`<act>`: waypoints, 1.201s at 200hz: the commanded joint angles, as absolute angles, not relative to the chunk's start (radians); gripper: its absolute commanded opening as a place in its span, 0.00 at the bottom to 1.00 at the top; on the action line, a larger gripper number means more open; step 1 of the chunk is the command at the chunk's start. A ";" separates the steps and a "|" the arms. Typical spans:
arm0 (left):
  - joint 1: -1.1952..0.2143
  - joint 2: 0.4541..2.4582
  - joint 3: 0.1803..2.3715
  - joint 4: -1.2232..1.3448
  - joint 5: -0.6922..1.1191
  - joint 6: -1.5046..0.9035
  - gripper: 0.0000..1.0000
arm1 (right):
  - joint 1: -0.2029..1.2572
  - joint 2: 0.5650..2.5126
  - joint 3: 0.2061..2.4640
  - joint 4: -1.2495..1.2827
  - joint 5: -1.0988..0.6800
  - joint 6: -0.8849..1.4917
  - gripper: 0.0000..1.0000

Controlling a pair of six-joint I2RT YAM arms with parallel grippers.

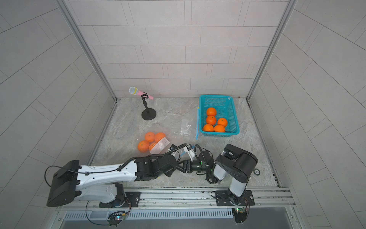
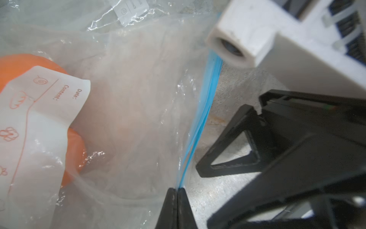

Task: Open the zip-top bag and take out the orange
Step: Open the zipper of the food storage bag at the center of the board.

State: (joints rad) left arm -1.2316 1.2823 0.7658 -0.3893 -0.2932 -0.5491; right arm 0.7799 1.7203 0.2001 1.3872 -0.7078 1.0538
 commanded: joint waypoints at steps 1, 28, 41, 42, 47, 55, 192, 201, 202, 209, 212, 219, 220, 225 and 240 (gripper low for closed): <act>-1.229 1.237 0.737 -0.345 -0.213 -0.546 0.00 | 0.783 1.737 0.234 1.411 -0.665 1.058 0.56; -1.230 1.198 0.722 -0.348 -0.199 -0.558 0.00 | 0.775 1.770 0.265 1.411 -0.675 1.064 0.50; -1.230 1.181 0.708 -0.335 -0.203 -0.565 0.00 | 0.764 1.786 0.267 1.411 -0.680 1.059 0.46; -1.230 1.179 0.707 -0.332 -0.202 -0.565 0.00 | 0.763 1.787 0.268 1.411 -0.680 1.058 0.46; -1.230 1.174 0.701 -0.319 -0.192 -0.569 0.00 | 0.759 1.788 0.268 1.412 -0.678 1.055 0.44; -1.229 1.169 0.687 -0.294 -0.175 -0.578 0.00 | 0.758 1.787 0.270 1.411 -0.679 1.053 0.41; -1.135 1.064 0.581 -0.183 -0.175 -0.648 0.00 | 0.787 1.652 0.207 1.413 -0.678 1.008 0.48; -1.125 1.061 0.577 -0.172 -0.168 -0.646 0.00 | 0.806 1.634 0.211 1.410 -0.675 1.008 0.54; -1.124 1.060 0.576 -0.170 -0.167 -0.646 0.00 | 0.809 1.632 0.212 1.409 -0.674 1.008 0.54; -1.114 1.055 0.571 -0.158 -0.156 -0.645 0.00 | 0.824 1.626 0.220 1.397 -0.672 1.008 0.56; -1.110 1.051 0.567 -0.151 -0.154 -0.646 0.00 | 0.833 1.627 0.224 1.395 -0.672 1.007 0.57; -1.102 1.041 0.561 -0.141 -0.151 -0.648 0.00 | 0.849 1.633 0.232 1.396 -0.669 1.010 0.58; -1.102 1.041 0.561 -0.140 -0.150 -0.649 0.00 | 0.851 1.635 0.234 1.397 -0.668 1.011 0.58; -1.097 1.037 0.563 -0.139 -0.148 -0.649 0.00 | 0.860 1.643 0.239 1.402 -0.669 1.013 0.58; -1.095 1.034 0.573 -0.143 -0.146 -0.646 0.00 | 0.871 1.691 0.258 1.413 -0.669 1.025 0.57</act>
State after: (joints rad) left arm -1.1053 1.0550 0.5705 -0.1967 -0.1661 -0.6384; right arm 0.8497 1.6470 0.2337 1.3880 -0.6708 1.0164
